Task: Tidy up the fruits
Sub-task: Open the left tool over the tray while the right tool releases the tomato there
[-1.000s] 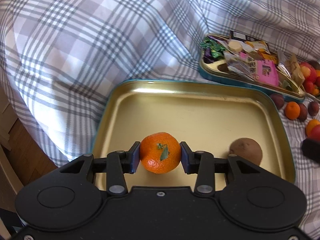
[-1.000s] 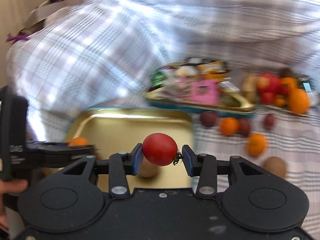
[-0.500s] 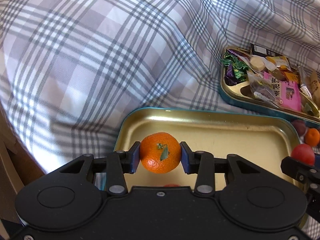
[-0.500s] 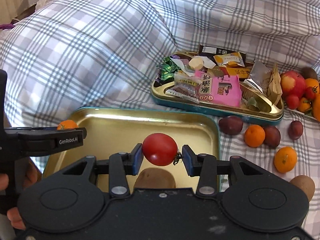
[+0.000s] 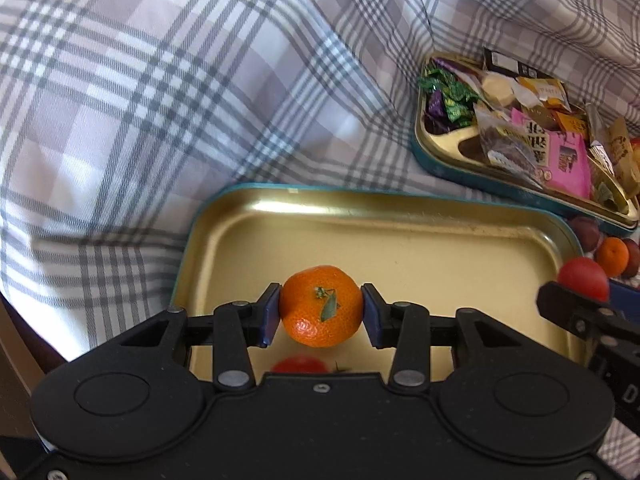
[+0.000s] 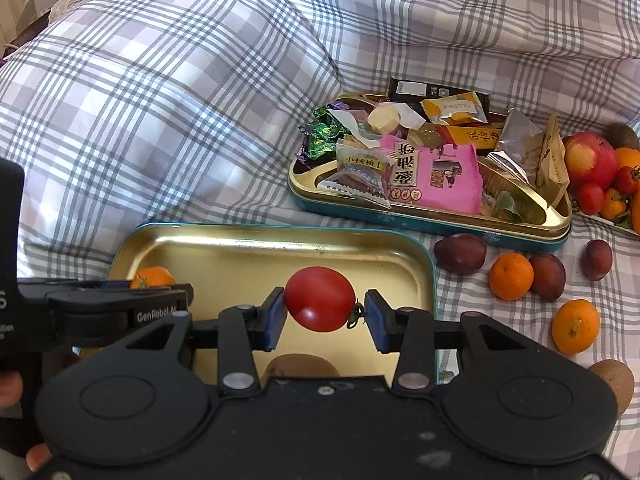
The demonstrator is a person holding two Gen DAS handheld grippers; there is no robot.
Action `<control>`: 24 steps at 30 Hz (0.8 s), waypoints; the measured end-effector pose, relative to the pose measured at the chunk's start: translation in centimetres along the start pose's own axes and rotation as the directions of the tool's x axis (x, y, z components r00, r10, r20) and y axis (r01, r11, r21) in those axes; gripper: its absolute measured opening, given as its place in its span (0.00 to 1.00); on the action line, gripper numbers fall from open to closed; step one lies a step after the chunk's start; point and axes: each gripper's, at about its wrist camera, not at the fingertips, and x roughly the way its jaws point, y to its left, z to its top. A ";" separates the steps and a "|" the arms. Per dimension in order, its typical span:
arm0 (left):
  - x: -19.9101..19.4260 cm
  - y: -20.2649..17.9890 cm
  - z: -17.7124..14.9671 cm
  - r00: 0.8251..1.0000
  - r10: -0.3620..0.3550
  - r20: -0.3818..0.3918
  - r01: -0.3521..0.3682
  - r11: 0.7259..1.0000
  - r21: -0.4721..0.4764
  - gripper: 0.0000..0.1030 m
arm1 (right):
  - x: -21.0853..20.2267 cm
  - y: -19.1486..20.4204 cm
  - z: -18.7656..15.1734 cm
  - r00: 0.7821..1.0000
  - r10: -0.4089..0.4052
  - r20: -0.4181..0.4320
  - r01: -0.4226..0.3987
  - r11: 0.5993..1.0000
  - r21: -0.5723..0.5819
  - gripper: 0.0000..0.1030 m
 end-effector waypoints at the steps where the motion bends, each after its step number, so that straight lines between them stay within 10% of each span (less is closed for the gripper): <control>1: -0.1 0.0 -0.1 1.000 -0.005 -0.006 0.005 1.000 -0.005 0.49 | 0.0 0.0 -0.1 1.000 0.006 -0.002 -0.006 1.000 0.000 0.44; 24: -4.6 -0.7 -4.7 0.999 0.029 0.035 -0.029 1.000 0.007 0.49 | -6.0 -0.8 -4.7 1.000 -0.006 0.009 0.006 1.000 0.022 0.45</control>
